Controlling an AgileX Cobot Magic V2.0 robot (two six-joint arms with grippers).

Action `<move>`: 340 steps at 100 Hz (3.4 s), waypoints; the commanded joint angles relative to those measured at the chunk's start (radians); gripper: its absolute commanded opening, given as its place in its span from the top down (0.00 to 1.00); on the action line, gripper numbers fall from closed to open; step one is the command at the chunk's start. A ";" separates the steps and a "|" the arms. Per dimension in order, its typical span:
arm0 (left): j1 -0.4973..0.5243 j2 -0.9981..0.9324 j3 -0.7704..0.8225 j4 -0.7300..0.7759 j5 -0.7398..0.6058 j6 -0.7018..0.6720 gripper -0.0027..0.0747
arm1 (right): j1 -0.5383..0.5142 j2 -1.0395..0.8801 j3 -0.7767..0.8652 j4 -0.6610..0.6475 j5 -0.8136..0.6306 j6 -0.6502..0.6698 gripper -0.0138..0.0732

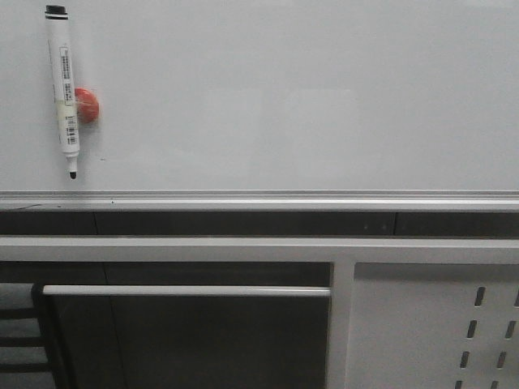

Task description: Write number 1 on whiteboard

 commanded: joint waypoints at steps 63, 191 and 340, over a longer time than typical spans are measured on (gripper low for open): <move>-0.008 -0.029 0.020 -0.259 -0.439 -0.001 0.99 | -0.005 -0.019 0.010 0.234 -0.825 0.104 0.92; -0.016 0.468 -0.500 -0.235 0.005 -0.114 0.99 | -0.005 0.518 -0.803 -0.039 0.298 0.112 0.92; -0.432 1.401 -0.256 -0.088 -1.068 -0.116 0.40 | -0.005 0.518 -0.803 -0.002 0.309 0.112 0.92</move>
